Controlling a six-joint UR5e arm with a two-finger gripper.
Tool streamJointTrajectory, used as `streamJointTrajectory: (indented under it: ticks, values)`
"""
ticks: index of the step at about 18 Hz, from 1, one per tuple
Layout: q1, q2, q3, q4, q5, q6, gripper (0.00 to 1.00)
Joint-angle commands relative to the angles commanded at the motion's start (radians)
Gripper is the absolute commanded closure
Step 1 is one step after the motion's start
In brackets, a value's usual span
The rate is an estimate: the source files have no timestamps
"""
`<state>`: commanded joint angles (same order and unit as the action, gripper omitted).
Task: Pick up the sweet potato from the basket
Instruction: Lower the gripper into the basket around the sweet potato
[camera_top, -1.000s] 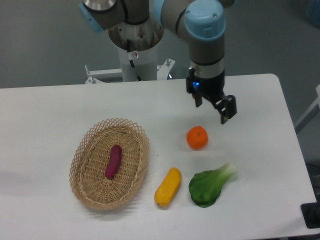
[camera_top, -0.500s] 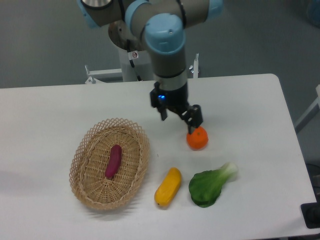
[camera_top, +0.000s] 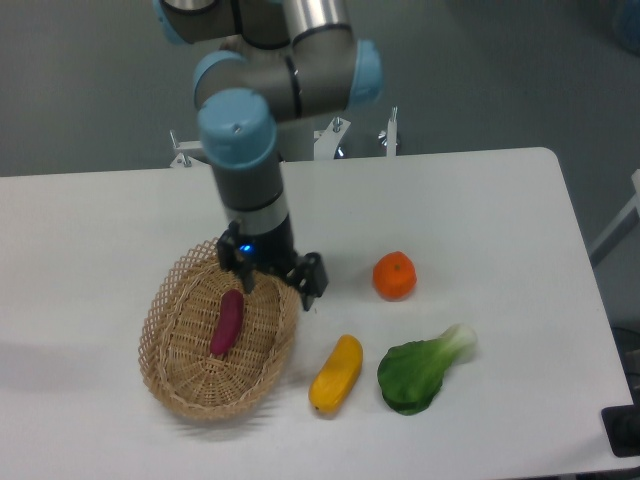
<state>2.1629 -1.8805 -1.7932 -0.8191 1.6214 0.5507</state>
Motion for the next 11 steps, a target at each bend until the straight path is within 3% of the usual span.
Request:
streamJointTrajectory:
  ticks: [5,11]
  values:
    - [-0.044,-0.040,-0.044,0.000,0.003,-0.002,0.00]
    - [-0.055,-0.042,-0.086,0.000,0.000,0.015,0.00]
